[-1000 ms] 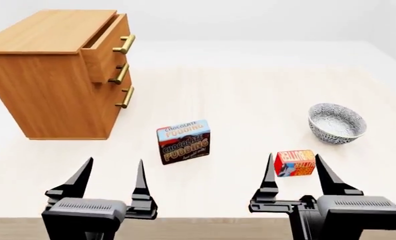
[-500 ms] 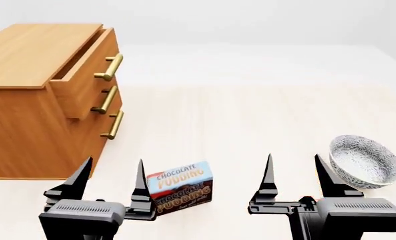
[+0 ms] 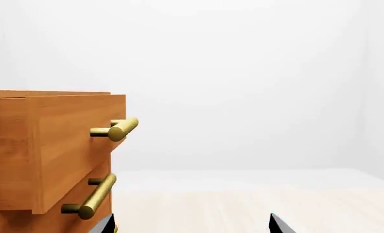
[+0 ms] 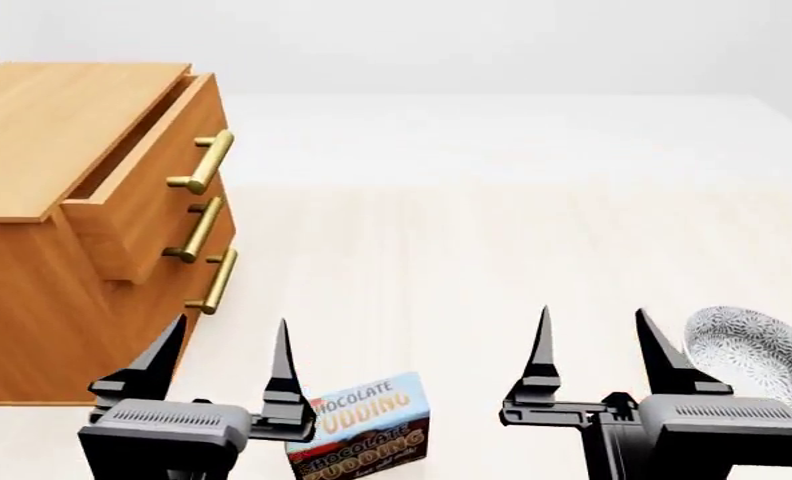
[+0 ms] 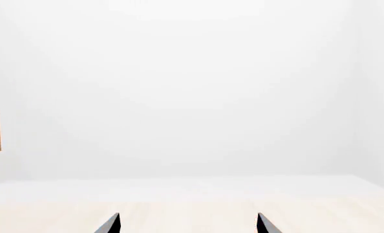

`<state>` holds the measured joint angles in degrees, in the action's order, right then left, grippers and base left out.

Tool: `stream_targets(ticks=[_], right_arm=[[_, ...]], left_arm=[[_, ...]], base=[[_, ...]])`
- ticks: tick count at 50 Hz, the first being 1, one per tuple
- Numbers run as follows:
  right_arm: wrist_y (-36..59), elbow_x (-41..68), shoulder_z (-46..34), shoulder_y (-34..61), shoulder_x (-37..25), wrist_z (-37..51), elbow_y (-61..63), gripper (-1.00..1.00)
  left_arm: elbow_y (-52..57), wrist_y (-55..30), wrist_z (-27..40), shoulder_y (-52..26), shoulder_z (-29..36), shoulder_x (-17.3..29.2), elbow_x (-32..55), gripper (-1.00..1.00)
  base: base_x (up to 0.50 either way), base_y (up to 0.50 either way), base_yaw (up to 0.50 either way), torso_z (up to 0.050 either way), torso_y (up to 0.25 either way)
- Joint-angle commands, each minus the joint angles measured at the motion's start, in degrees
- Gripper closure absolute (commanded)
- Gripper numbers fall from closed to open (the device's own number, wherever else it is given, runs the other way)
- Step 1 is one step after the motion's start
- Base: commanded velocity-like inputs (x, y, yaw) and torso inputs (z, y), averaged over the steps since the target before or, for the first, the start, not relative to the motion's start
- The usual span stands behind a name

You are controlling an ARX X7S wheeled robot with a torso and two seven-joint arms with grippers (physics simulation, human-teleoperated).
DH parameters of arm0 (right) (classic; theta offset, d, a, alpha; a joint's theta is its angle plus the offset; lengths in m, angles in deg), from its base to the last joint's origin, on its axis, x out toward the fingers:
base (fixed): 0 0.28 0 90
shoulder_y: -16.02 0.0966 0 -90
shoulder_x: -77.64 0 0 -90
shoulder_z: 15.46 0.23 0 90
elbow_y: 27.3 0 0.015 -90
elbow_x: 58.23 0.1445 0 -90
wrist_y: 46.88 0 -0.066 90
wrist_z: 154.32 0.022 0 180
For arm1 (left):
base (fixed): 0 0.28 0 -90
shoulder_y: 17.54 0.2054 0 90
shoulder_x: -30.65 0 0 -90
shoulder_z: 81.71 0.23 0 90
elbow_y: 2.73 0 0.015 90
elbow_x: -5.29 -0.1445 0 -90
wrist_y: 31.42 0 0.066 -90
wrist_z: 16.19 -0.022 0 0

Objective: Put the butter at the back in the top drawer of the cabinet and close it.

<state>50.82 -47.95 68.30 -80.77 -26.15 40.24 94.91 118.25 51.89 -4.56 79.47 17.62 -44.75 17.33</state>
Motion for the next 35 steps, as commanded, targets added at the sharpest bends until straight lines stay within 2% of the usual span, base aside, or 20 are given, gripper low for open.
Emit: stream_targets(ticks=[1, 18, 35], right_arm=[[-0.81, 0.27, -0.40, -0.10, -0.57, 0.50, -0.09, -1.00], [-1.21, 0.51, -0.91, -0.30, -1.32, 1.37, 0.16, -1.00], [-1.54, 1.17, -0.91, -1.66, -2.34, 2.11, 1.99, -1.00]], left_arm=[[-0.03, 0.15, 0.49, -0.15, 0.43, 0.50, 0.33, -1.00], [0.62, -0.04, 1.16, 0.01, 0.86, 1.31, 0.98, -1.00], [10.93, -4.64, 3.66, 2.16, -0.89, 3.72, 3.25, -1.00]], base=[[0.50, 0.00, 0.00, 0.000, 0.000], [0.01, 0.00, 0.00, 0.000, 0.000], [0.00, 0.00, 0.00, 0.000, 0.000]])
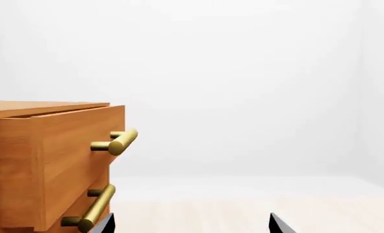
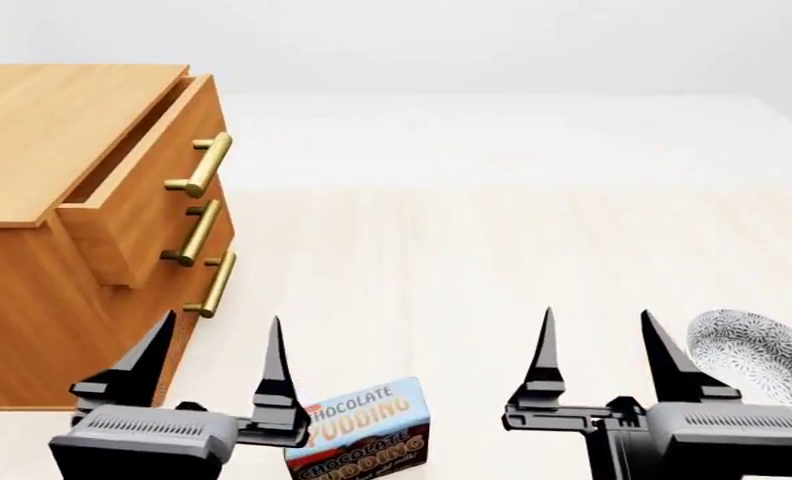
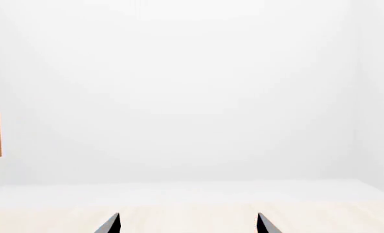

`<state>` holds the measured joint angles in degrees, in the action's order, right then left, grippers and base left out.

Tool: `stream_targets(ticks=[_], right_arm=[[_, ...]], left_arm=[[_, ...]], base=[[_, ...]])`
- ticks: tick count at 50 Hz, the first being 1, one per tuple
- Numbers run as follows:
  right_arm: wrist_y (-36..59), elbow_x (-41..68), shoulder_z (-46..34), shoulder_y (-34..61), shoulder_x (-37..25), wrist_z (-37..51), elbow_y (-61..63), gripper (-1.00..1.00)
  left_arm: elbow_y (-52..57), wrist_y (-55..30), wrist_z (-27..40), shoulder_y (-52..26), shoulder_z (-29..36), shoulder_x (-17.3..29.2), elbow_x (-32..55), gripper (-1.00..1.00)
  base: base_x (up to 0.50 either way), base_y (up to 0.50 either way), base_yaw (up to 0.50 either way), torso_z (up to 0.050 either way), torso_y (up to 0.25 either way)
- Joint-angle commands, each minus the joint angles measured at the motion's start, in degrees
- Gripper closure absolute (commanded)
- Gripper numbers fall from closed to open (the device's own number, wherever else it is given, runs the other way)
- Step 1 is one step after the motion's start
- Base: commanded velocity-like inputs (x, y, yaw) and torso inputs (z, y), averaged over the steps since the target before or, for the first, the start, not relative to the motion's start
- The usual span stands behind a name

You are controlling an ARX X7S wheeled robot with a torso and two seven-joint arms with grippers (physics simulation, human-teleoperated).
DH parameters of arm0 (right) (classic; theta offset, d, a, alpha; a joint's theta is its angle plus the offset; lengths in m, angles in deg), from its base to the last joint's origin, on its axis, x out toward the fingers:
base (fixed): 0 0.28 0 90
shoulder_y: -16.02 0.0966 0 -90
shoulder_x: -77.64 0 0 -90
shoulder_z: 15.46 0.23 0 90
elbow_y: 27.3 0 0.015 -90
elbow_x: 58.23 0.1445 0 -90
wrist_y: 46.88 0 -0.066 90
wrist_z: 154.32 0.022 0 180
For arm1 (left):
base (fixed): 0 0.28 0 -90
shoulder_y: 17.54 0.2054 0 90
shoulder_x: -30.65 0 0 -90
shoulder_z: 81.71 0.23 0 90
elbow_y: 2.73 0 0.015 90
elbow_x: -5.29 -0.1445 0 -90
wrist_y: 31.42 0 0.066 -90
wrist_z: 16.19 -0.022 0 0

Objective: Put the butter at the back in the top drawer of the cabinet and close it.

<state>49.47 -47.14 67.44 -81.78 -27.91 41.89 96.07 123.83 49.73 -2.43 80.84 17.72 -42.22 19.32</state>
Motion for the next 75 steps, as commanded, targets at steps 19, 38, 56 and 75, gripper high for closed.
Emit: stream_targets(ticks=[19, 38, 56, 75], right_arm=[[0.16, 0.96, -0.14, -0.35, -1.20, 1.34, 1.06, -1.00], [0.51, 1.23, -0.76, 0.11, -1.78, 1.61, 0.58, -1.00], [0.77, 2.03, -1.13, 0.14, -2.42, 1.50, 0.73, -1.00], [0.75, 2.67, -1.21, -0.68, -3.27, 1.63, 1.95, -1.00]], left_arm=[[17.85, -17.38, 6.14, -6.72, -5.87, 5.68, 10.30, -1.00], [22.82, -40.49, 16.26, -28.87, -11.55, 11.51, 27.69, -1.00], [9.07, -66.59, 38.60, -62.59, -15.52, 14.11, 63.74, -1.00], [-23.54, -75.85, 50.54, -87.99, -2.37, 13.38, 83.68, -1.00]], base=[[0.00, 0.00, 0.00, 0.000, 0.000], [0.00, 0.00, 0.00, 0.000, 0.000], [0.00, 0.00, 0.00, 0.000, 0.000], [0.00, 0.00, 0.00, 0.000, 0.000]])
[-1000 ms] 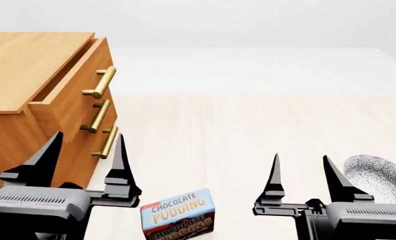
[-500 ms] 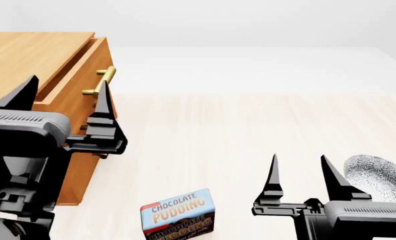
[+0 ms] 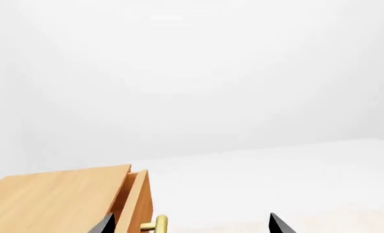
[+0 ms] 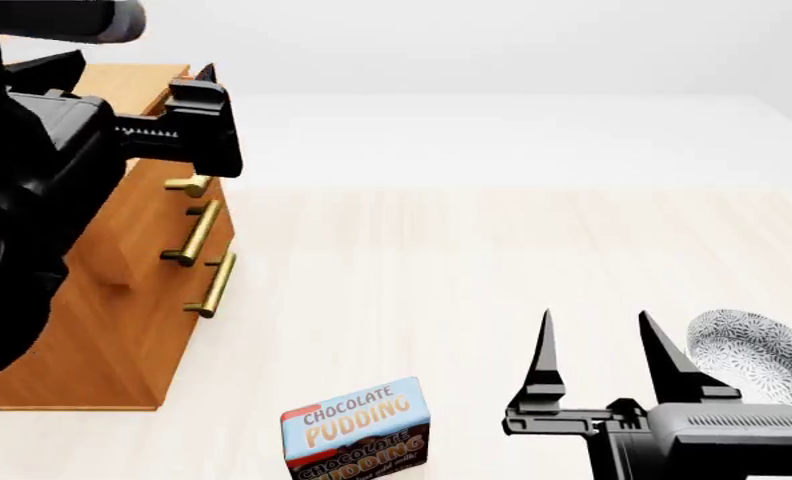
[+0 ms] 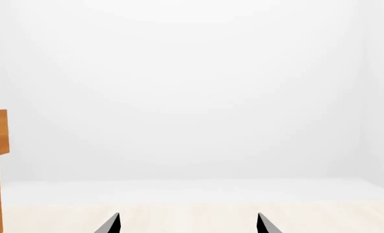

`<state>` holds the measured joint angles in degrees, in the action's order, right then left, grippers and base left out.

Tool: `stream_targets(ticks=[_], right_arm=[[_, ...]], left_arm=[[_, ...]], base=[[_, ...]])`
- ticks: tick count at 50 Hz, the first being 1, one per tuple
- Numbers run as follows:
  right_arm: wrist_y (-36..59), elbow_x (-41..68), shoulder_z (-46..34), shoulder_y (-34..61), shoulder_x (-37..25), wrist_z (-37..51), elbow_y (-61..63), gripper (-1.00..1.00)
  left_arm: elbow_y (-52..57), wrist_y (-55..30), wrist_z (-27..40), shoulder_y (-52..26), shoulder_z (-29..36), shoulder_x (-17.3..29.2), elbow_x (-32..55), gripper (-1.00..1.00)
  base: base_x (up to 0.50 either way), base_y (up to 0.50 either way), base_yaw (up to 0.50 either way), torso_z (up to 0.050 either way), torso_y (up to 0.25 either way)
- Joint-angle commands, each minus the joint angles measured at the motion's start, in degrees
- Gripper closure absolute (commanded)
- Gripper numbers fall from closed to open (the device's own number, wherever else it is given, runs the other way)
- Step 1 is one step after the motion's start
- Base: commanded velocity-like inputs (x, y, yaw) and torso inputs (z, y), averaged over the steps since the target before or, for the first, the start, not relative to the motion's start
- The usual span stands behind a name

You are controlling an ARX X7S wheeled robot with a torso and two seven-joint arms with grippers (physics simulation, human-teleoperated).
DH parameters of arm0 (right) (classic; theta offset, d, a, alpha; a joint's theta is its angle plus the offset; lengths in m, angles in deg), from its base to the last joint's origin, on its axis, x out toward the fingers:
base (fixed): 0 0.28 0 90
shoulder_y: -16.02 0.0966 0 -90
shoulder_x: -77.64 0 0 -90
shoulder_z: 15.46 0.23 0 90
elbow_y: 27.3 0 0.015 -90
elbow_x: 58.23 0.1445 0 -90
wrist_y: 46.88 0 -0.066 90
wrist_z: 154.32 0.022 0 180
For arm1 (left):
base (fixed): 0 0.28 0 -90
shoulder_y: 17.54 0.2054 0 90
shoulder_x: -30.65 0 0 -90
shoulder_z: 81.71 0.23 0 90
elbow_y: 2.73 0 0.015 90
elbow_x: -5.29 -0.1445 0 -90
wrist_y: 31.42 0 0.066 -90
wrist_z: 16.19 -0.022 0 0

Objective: Put the butter at the back in the top drawer of the cabinet and close it.

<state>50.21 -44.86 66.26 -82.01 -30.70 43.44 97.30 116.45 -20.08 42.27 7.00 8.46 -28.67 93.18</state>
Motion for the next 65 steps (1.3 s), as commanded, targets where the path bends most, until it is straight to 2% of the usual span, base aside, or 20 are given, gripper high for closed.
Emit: stream_targets(ticks=[1, 12, 20, 29, 46, 65], right_arm=[[0.01, 0.42, -0.05, -0.47, -0.50, 0.08, 0.72, -1.00], [0.07, 0.58, -0.31, -0.50, -0.76, 0.20, 0.76, -1.00], [0.48, 0.80, -0.51, -0.21, -0.99, 0.24, 0.64, -1.00], [1.05, 1.29, -0.59, 0.32, -1.26, 0.23, 0.29, -1.00], [1.45, 1.34, -1.11, 0.50, -1.72, 0.33, 0.33, -1.00], [1.18, 1.15, -1.64, 0.42, -2.09, 0.54, 0.18, -1.00]], left_arm=[[-18.06, -6.52, 5.97, -15.50, 7.92, -0.29, 10.14, -1.00], [-34.83, -9.44, -0.48, -26.93, 18.45, -1.20, 3.88, -1.00], [-48.20, -10.27, -1.44, -33.36, 24.63, -2.32, 6.94, -1.00], [-58.57, -9.60, -4.41, -38.58, 29.90, -3.50, 6.95, -1.00], [-66.18, -9.53, -4.40, -41.26, 37.32, -4.26, 8.92, -1.00], [-67.94, -7.75, -9.12, -40.38, 43.41, -4.26, 7.10, -1.00]], base=[[0.00, 0.00, 0.00, 0.000, 0.000], [0.00, 0.00, 0.00, 0.000, 0.000], [0.00, 0.00, 0.00, 0.000, 0.000], [0.00, 0.00, 0.00, 0.000, 0.000], [0.00, 0.00, 0.00, 0.000, 0.000], [0.00, 0.00, 0.00, 0.000, 0.000]])
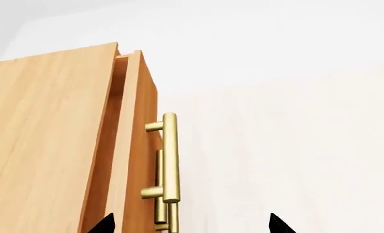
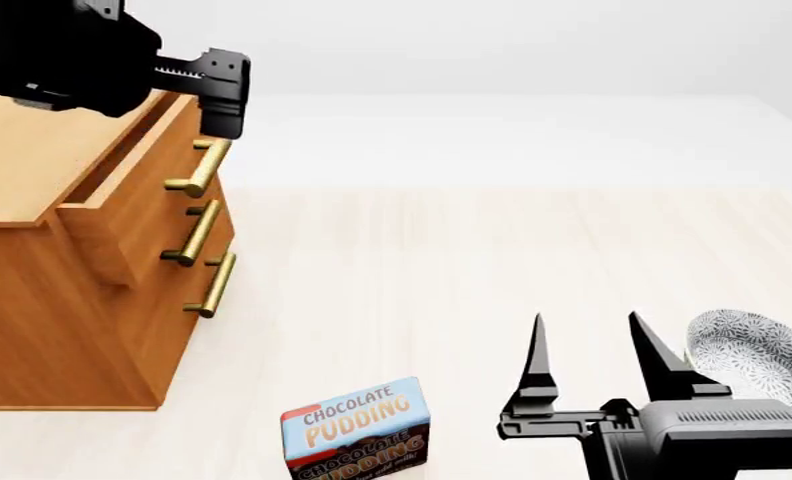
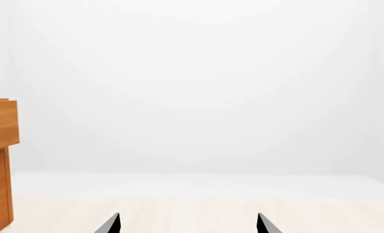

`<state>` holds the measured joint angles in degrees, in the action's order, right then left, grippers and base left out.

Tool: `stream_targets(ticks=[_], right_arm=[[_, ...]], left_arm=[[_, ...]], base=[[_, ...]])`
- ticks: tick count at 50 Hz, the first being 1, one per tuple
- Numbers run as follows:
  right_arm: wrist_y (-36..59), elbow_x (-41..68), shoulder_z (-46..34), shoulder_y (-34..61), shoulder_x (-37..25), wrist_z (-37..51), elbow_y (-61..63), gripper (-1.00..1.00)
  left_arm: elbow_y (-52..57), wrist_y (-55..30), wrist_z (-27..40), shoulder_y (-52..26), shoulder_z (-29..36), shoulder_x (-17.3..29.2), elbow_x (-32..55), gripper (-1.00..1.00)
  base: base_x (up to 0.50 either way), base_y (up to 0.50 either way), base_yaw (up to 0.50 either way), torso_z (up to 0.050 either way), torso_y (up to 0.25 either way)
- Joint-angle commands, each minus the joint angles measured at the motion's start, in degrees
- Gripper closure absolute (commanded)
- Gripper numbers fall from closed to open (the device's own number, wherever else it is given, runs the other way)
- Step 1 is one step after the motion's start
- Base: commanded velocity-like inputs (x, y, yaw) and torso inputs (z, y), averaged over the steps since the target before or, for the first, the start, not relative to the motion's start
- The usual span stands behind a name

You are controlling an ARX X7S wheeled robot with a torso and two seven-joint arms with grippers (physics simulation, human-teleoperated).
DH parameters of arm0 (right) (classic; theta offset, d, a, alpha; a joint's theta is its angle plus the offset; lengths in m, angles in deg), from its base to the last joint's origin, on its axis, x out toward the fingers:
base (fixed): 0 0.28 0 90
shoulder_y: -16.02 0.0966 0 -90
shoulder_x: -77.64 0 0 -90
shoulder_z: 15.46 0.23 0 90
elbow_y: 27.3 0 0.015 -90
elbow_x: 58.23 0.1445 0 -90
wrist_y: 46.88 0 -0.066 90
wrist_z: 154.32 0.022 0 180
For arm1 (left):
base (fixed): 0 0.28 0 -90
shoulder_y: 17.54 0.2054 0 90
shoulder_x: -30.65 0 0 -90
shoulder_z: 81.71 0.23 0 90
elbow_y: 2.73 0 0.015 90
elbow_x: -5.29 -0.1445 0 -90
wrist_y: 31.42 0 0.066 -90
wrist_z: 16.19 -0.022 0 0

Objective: Put the butter at the back in the top drawer of the cabinet and close it.

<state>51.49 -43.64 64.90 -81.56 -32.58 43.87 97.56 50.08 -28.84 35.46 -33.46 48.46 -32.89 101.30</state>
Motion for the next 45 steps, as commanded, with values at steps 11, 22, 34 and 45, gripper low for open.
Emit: stream_targets(ticks=[11, 22, 34, 45], right_arm=[[-0.12, -0.01, -0.49, 0.01, -0.42, 0.24, -0.10, -1.00], [-0.30, 0.16, -0.55, -0.02, -0.58, 0.42, -0.04, -1.00], [-0.31, 0.50, -0.54, 0.16, -0.73, 0.61, -0.15, -1.00], [-0.47, 0.58, -0.72, 0.25, -0.87, 0.71, -0.41, -1.00]], left_arm=[[-1.81, 1.62, -2.42, 0.19, 5.77, 0.18, -1.79, -1.00], [-1.60, 2.17, -2.58, 0.51, 7.31, 0.47, -1.68, -1.00], [-2.24, 2.67, -3.17, 0.27, 9.06, 0.34, -2.11, -1.00], [-2.62, 2.85, -2.36, 0.01, 10.16, 0.52, -1.83, -1.00]], base=[[0.00, 0.00, 0.00, 0.000, 0.000], [0.00, 0.00, 0.00, 0.000, 0.000], [0.00, 0.00, 0.00, 0.000, 0.000], [0.00, 0.00, 0.00, 0.000, 0.000]])
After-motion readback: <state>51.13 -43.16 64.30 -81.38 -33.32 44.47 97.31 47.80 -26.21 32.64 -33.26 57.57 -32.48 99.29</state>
